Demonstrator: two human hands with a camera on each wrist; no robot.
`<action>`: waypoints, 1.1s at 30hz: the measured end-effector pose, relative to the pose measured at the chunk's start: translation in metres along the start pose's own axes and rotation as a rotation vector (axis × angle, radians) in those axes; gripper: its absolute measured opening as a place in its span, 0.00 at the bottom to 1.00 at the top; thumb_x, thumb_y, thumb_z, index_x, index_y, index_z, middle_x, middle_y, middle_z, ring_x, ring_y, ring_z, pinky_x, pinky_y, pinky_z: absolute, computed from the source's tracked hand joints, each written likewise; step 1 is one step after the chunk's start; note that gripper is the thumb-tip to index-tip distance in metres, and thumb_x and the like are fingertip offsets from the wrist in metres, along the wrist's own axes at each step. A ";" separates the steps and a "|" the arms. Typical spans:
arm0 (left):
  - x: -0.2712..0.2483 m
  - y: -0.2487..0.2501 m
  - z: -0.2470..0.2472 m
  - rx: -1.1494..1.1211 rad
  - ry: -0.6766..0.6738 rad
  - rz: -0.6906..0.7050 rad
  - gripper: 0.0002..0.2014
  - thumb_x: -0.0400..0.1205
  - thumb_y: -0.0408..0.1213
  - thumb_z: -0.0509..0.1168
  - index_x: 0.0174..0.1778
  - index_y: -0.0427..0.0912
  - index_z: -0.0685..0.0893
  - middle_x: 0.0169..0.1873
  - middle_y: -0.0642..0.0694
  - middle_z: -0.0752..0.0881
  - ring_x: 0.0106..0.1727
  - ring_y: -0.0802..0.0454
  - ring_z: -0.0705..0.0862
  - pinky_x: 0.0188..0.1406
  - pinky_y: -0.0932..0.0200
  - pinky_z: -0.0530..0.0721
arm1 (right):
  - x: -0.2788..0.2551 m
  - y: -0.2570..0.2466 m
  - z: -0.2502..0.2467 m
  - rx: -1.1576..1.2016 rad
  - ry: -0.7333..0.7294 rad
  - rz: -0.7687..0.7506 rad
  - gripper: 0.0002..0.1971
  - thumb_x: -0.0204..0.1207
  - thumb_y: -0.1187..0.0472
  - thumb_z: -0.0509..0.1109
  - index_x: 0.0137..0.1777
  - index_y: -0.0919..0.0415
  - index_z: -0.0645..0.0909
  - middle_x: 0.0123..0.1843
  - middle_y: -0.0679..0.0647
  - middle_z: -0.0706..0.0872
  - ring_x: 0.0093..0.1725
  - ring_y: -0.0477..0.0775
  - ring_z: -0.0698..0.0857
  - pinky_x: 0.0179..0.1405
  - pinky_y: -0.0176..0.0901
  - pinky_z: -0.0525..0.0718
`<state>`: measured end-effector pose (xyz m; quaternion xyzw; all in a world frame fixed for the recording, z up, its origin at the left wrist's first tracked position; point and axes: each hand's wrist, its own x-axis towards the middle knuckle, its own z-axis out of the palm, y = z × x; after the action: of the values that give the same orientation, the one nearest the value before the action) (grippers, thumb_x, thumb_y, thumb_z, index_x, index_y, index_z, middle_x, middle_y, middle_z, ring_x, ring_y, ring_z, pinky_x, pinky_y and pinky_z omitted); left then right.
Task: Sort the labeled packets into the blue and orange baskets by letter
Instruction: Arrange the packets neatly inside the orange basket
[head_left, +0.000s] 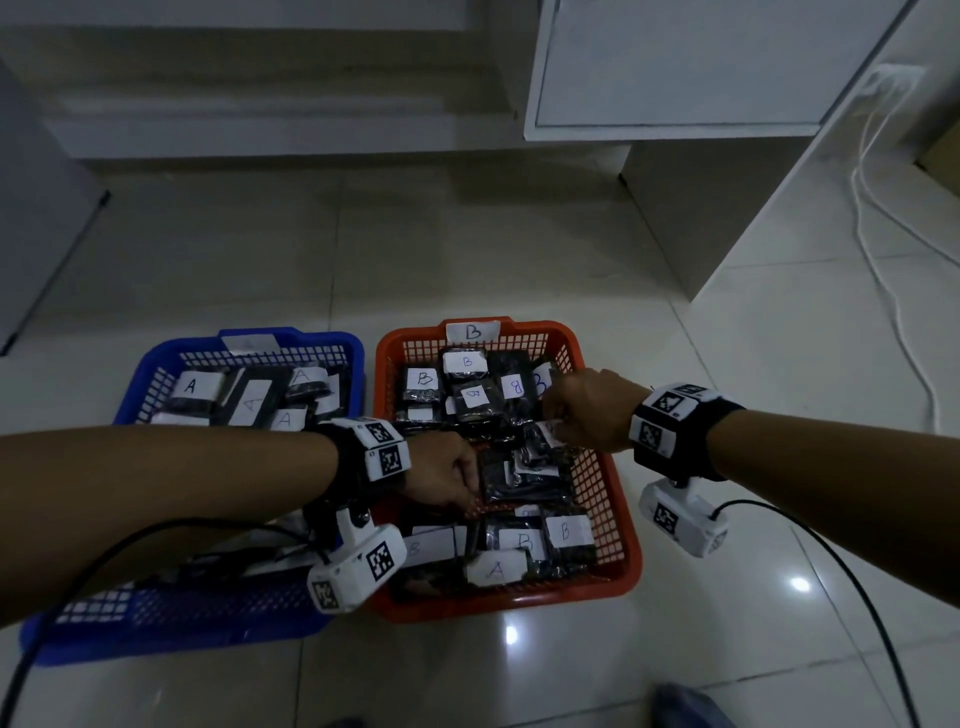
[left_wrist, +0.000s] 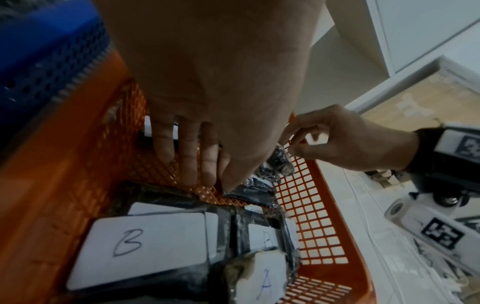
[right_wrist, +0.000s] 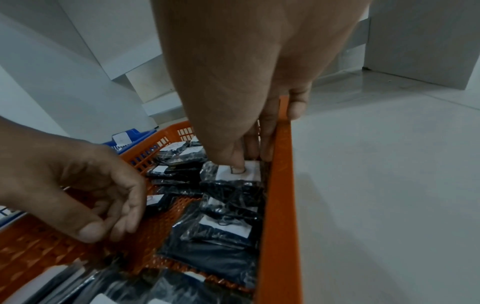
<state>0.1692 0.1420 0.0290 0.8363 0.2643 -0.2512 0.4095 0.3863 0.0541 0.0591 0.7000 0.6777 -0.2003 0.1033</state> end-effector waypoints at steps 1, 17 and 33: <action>-0.002 0.001 -0.001 0.024 -0.005 -0.001 0.09 0.81 0.39 0.72 0.56 0.42 0.87 0.40 0.56 0.86 0.40 0.62 0.82 0.41 0.69 0.80 | -0.001 -0.001 -0.002 -0.032 0.048 -0.020 0.10 0.81 0.54 0.71 0.58 0.55 0.85 0.55 0.50 0.88 0.51 0.52 0.88 0.57 0.49 0.86; -0.016 -0.012 -0.006 0.035 0.032 0.014 0.06 0.80 0.36 0.72 0.51 0.42 0.88 0.40 0.56 0.87 0.42 0.61 0.84 0.44 0.67 0.83 | -0.013 -0.044 0.014 0.019 -0.503 -0.059 0.14 0.79 0.65 0.74 0.63 0.60 0.84 0.55 0.55 0.89 0.50 0.53 0.90 0.43 0.36 0.86; -0.003 -0.018 -0.012 -0.276 0.251 -0.166 0.08 0.81 0.34 0.73 0.46 0.30 0.90 0.37 0.41 0.93 0.42 0.46 0.92 0.47 0.54 0.91 | 0.030 -0.041 -0.022 0.317 0.147 -0.060 0.02 0.79 0.61 0.73 0.47 0.58 0.88 0.44 0.47 0.89 0.42 0.44 0.87 0.44 0.37 0.86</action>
<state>0.1579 0.1605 0.0272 0.7723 0.4130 -0.1393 0.4621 0.3485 0.0934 0.0717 0.6997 0.6640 -0.2558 -0.0639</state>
